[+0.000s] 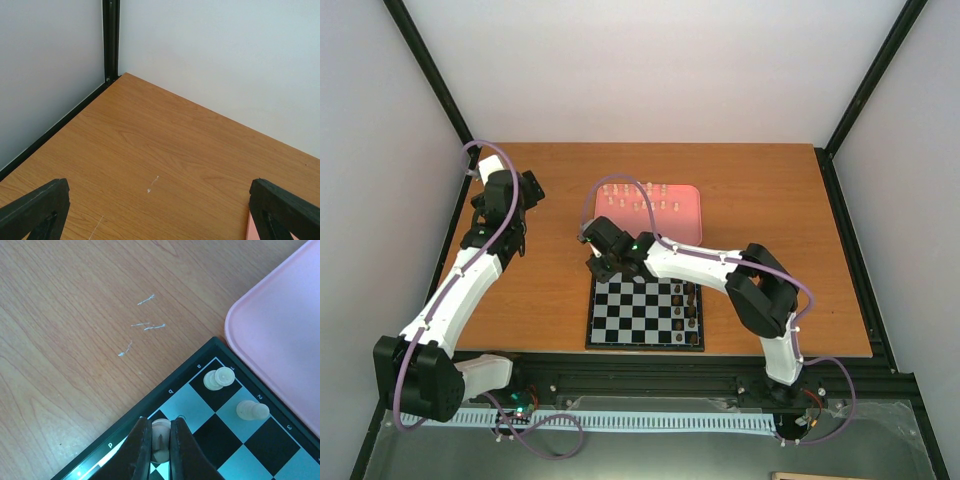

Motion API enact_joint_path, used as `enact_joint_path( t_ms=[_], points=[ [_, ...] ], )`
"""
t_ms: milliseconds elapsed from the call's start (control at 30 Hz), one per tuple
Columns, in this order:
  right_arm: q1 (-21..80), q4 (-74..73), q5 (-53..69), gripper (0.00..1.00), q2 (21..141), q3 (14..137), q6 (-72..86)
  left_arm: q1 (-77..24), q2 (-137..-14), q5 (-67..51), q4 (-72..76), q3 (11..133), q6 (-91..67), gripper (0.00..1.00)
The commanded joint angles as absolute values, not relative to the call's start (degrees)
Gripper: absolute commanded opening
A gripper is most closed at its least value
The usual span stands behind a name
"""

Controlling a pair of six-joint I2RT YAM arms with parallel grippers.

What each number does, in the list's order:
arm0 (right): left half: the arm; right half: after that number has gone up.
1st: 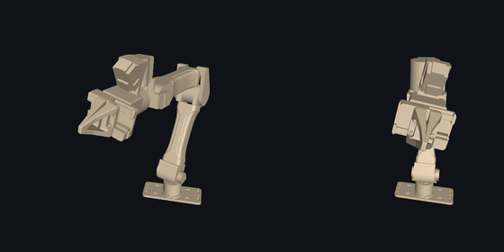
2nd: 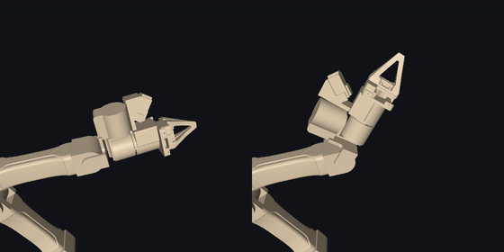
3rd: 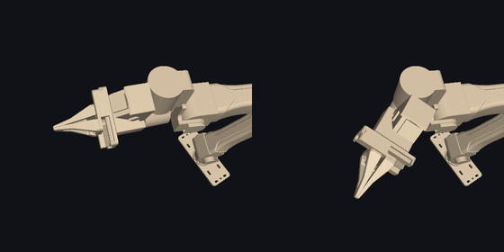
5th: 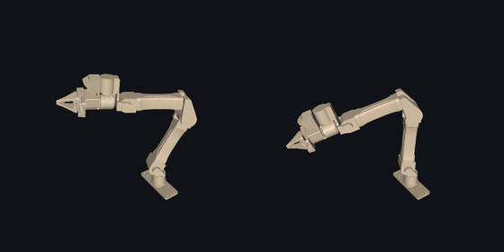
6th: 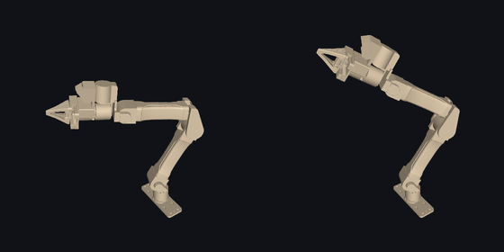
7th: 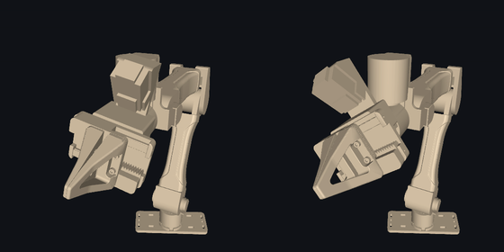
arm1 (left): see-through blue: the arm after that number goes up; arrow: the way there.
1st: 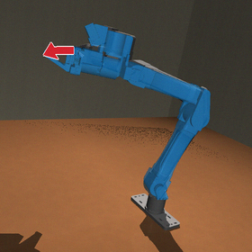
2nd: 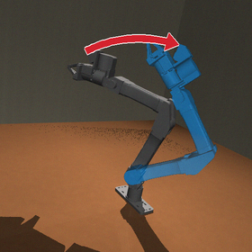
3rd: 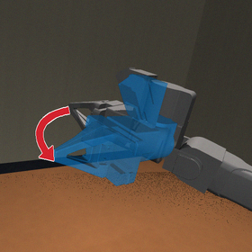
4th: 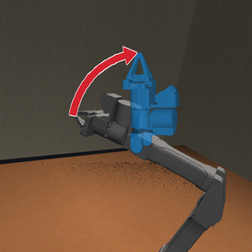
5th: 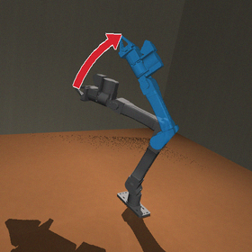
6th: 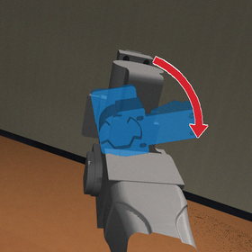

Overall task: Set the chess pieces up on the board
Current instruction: Place the chess piece on the chessboard.

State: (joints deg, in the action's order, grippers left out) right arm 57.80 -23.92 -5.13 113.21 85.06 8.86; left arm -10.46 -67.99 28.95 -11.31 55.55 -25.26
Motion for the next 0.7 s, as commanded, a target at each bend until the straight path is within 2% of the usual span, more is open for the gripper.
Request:
enact_joint_path(
  t_ms=[0, 667],
  points=[
    [57.9, -23.3, -5.4, 0.03, 115.1, 86.8, 9.0, -10.5, -67.9, 29.2, -11.3, 57.3, -25.1, 1.0],
    [55.9, -22.7, -4.0, 0.03, 118.3, 88.1, 8.7, -10.6, -68.6, 29.3, -11.1, 57.4, -24.9, 1.0]
  ],
)
